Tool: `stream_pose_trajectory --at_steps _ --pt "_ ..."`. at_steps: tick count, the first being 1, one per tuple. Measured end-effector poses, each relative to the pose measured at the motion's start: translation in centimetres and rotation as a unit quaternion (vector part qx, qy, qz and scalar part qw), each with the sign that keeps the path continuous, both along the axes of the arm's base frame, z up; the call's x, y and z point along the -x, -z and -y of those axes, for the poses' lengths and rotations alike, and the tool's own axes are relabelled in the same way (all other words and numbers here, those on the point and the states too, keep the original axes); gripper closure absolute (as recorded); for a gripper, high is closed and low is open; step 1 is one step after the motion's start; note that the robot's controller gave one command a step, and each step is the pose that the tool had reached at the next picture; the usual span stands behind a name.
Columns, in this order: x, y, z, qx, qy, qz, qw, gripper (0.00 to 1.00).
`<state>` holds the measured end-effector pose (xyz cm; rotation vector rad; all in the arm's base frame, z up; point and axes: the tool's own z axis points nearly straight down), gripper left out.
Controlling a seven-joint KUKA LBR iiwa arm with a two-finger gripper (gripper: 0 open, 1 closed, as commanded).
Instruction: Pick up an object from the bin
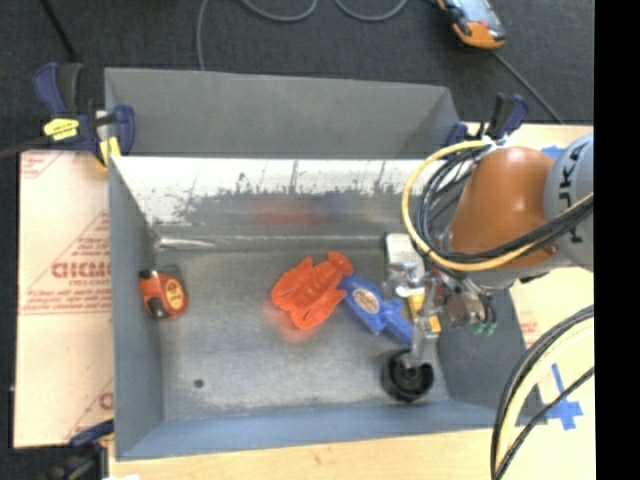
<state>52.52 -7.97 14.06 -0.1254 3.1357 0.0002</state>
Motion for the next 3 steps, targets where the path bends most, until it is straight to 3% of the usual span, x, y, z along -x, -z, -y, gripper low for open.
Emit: stream_pose_trajectory --at_steps 1,2,3 --pt "0.0 1.4 -0.3 0.0 0.038 -0.0011 0.9993 0.0" --pt "-0.7 4.3 -0.9 0.001 -0.067 0.0003 0.9978 0.0" --pt "-1.8 6.5 -0.4 0.0 0.016 -0.0074 0.9998 1.0"
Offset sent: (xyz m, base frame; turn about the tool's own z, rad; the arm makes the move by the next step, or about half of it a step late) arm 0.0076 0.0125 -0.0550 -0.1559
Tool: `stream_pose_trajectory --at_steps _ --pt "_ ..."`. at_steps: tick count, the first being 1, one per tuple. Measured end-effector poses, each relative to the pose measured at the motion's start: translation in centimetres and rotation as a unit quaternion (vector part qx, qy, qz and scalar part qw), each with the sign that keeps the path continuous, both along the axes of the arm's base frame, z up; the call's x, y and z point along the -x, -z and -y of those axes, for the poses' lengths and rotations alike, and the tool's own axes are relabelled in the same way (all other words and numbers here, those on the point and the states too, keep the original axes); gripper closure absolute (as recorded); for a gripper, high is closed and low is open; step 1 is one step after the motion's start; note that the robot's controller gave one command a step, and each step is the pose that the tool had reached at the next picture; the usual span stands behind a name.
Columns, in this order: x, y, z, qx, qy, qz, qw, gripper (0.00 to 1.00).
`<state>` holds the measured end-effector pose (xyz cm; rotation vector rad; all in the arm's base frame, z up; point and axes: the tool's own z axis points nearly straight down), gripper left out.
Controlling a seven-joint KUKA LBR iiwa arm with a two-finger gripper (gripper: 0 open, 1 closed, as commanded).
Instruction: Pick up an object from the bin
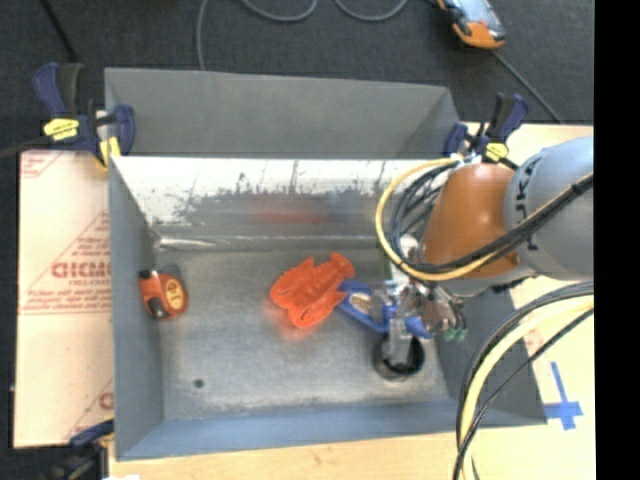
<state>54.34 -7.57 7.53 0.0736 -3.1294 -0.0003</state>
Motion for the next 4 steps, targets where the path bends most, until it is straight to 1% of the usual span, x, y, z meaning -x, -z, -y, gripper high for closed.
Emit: stream_pose_trajectory --at_steps 1,2,3,4 --pt "0.0 0.0 0.0 0.0 0.0 0.0 1.0 1.0" --pt "-4.7 -14.5 0.8 0.001 0.005 0.009 0.9999 1.0" --pt "-4.7 -14.4 0.8 0.001 0.004 0.008 1.0 0.0" --pt "-4.7 -14.4 0.7 0.001 0.004 0.008 1.0 0.0"
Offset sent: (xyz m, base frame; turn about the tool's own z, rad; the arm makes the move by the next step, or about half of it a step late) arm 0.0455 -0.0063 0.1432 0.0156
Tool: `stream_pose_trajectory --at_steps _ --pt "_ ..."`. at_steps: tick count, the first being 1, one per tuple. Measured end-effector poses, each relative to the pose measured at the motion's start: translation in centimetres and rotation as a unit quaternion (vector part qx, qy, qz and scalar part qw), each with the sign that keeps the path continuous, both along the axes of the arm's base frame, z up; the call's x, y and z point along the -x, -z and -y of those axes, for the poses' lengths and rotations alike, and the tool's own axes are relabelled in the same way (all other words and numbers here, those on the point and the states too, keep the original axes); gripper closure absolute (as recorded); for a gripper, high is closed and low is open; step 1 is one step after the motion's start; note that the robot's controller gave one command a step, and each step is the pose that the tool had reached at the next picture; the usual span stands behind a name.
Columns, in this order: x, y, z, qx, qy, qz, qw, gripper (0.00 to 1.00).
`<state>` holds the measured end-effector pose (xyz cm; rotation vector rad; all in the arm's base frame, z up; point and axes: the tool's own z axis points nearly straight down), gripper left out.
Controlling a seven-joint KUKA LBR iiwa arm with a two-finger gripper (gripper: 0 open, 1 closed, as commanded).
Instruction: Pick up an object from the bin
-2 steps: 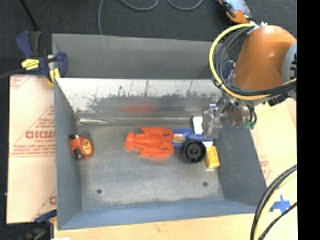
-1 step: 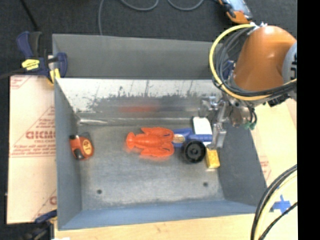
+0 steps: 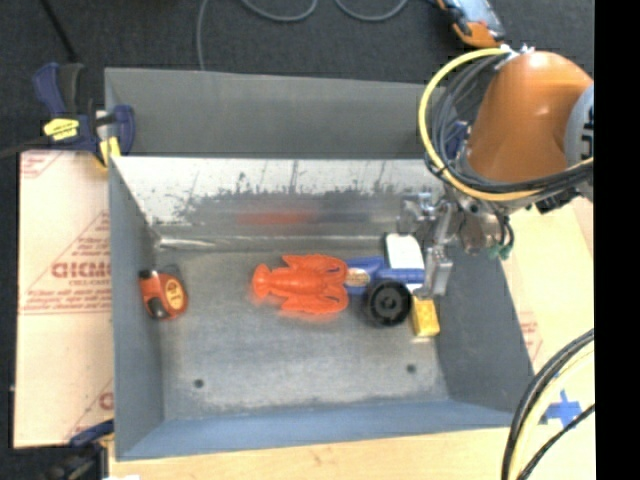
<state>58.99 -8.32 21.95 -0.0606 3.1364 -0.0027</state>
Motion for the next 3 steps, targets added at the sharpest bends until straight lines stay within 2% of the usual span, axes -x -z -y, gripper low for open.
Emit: stream_pose_trajectory --at_steps 1,2,3 --pt "-0.8 4.6 -0.8 0.0 -0.03 0.0028 0.9995 0.0" --pt "-3.0 8.2 -1.9 0.0 -0.136 0.0005 0.9907 0.0" --pt "-1.2 10.6 -2.2 -0.001 -0.111 0.0005 0.9938 0.0"
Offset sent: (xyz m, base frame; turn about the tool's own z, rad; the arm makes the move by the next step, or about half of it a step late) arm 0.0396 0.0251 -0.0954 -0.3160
